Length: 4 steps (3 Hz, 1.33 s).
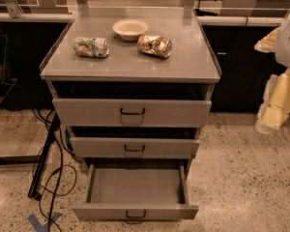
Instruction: Close bottom drawer
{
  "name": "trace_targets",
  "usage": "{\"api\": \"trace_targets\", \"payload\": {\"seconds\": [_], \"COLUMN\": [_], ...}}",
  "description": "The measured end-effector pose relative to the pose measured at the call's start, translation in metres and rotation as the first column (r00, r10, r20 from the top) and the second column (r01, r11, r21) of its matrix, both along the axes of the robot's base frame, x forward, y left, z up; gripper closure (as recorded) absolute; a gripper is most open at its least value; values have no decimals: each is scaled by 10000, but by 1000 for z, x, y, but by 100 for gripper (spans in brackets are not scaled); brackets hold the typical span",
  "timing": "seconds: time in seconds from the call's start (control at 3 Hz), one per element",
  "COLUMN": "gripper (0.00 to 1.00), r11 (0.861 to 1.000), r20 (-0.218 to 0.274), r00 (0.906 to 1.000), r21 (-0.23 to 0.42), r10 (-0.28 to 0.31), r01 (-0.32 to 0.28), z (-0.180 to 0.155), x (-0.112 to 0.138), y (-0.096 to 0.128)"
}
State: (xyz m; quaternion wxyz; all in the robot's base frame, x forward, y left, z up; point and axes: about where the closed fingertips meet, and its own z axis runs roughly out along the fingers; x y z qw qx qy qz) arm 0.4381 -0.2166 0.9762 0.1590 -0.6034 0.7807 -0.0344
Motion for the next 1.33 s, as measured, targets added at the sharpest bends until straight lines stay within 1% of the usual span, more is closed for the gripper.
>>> {"api": "trace_targets", "payload": {"seconds": [0.33,0.67,1.0,1.33], "gripper": [0,0,0,19], "r11": [10000,9976,9888,9759], "r20": [68,55,-205,-240], "r00": [10000,9996,9995,9990], "r21": [4,632,1480,2157], "r10": [27,283,230,384], "r01": [-27,-286,-198,-323], "z": [1,-17,-54,-93], "x": [-1,-12,-24,-36], "y": [1,17,32,56]}}
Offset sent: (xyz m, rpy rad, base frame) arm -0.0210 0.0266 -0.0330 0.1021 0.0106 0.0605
